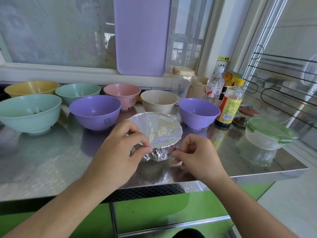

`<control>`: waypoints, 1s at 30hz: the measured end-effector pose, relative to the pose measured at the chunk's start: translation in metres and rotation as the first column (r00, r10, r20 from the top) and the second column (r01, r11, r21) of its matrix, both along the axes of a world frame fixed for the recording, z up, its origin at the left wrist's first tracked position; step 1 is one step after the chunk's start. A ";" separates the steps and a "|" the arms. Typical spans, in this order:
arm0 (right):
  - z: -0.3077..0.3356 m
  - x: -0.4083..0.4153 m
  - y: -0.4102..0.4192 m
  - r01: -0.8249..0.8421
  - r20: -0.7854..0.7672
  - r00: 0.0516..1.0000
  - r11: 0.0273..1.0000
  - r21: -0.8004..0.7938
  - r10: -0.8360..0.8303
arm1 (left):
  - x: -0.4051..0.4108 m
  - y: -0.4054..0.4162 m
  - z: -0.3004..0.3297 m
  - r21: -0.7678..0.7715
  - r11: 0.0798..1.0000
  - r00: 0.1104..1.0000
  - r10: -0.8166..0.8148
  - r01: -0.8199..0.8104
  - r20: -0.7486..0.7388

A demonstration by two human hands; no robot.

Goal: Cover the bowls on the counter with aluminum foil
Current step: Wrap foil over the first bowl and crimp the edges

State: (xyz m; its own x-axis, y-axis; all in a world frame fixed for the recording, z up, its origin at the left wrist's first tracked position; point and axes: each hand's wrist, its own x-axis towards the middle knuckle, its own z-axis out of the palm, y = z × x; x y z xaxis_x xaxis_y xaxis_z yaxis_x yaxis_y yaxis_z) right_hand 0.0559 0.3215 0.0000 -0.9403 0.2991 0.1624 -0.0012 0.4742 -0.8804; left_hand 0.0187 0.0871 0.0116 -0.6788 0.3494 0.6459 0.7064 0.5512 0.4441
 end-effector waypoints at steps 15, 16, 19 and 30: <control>0.017 0.009 -0.001 0.013 -0.157 0.988 0.999 -0.032 -0.018 | 0.005 -0.001 -0.001 0.007 0.999 0.999 0.032 -0.032 0.030; 0.018 0.009 -0.004 -0.002 -0.171 0.985 0.999 0.033 0.008 | 0.005 -0.001 -0.001 0.024 0.999 0.999 0.036 -0.037 0.039; 0.017 0.006 -0.015 -0.050 -0.134 0.988 0.987 0.156 0.072 | 0.006 0.000 0.000 0.063 0.998 0.996 0.024 -0.029 0.089; 0.015 0.004 -0.015 -0.044 -0.137 0.987 0.957 0.287 0.087 | -0.001 -0.001 -0.002 0.073 0.997 0.992 0.003 -0.013 0.124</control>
State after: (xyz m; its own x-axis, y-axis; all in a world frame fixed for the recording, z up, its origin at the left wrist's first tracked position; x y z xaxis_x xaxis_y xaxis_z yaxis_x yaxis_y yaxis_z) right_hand 0.0597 0.3061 0.0145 -0.9159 0.1598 0.3681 -0.1591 0.6976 -0.6986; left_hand 0.0176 0.0856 0.0094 -0.7577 0.2986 0.5803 0.6391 0.5194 0.5673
